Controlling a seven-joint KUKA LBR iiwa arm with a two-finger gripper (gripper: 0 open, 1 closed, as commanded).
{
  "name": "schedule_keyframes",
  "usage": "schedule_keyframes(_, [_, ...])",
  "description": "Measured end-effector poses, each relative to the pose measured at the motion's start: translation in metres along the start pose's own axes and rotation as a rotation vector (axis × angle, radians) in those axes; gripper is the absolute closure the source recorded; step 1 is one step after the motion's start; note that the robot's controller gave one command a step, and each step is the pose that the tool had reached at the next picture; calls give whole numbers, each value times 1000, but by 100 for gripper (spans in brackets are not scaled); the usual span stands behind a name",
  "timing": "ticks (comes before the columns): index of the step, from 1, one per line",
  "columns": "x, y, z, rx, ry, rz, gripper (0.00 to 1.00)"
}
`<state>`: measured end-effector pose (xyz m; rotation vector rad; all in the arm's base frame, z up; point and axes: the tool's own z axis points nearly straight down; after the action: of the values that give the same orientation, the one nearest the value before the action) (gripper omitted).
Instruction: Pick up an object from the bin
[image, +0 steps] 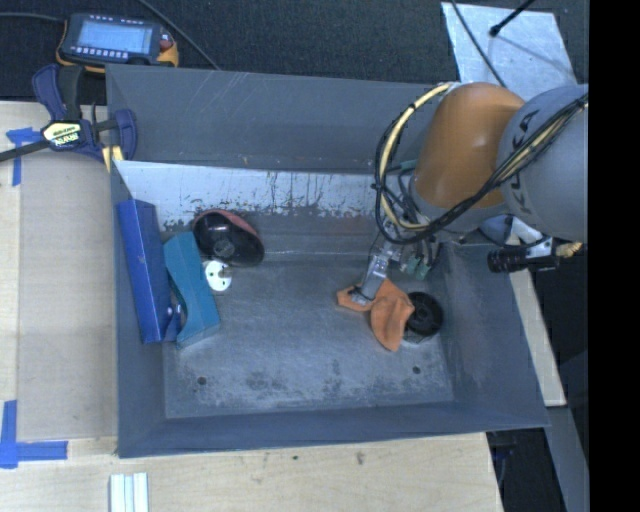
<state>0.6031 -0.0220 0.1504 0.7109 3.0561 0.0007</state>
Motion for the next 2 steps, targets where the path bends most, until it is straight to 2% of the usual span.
schedule_keyframes(1, [0,0,0,0,-1,-2,0])
schedule_keyframes(2, [-2,-10,32,0,0,-250,0])
